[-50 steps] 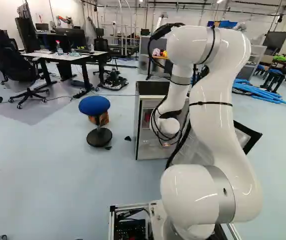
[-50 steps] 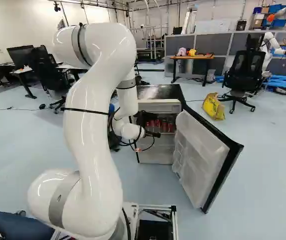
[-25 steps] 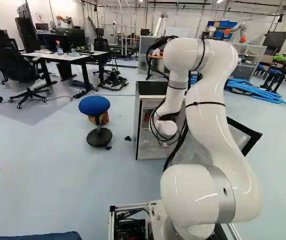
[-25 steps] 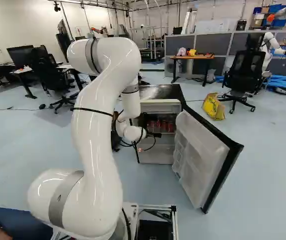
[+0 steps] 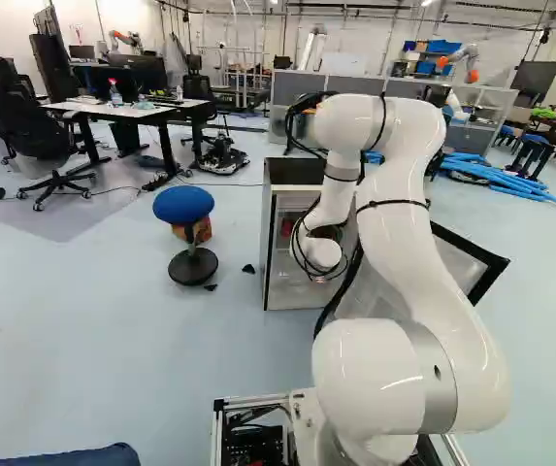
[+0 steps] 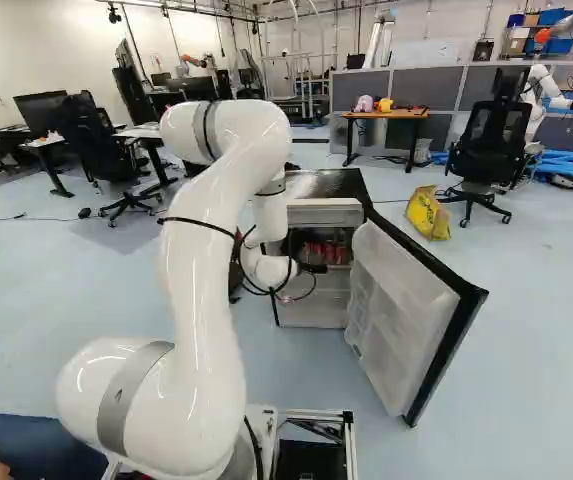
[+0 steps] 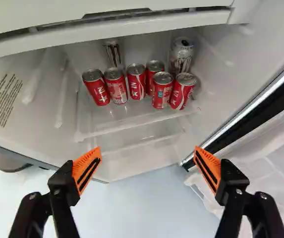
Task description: Grab a drink from the fridge
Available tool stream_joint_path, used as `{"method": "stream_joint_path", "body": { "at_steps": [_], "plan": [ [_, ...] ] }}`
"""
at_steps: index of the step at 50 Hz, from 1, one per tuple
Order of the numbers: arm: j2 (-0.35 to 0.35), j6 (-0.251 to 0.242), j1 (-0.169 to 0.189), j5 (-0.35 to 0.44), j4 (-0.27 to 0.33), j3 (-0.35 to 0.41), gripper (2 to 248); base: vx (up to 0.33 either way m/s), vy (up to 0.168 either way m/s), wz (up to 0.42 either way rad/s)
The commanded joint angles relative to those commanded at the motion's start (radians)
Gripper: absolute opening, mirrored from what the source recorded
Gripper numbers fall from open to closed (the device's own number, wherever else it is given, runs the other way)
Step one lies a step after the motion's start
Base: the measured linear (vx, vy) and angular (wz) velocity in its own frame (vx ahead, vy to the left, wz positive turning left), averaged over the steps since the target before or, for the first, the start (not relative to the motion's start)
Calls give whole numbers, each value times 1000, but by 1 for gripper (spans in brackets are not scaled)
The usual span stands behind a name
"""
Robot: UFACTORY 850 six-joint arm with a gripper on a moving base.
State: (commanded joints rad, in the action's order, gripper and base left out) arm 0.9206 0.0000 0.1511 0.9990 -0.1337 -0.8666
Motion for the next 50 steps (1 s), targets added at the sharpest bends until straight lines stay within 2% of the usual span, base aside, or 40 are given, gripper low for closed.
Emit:
{"method": "stream_joint_path", "body": {
  "at_steps": [24, 50],
  "plan": [
    [98, 0, 9, 55, 0, -84, 247, 0, 0, 0],
    [184, 0, 8, 113, -1, -143, 247, 0, 0, 0]
  ]
}}
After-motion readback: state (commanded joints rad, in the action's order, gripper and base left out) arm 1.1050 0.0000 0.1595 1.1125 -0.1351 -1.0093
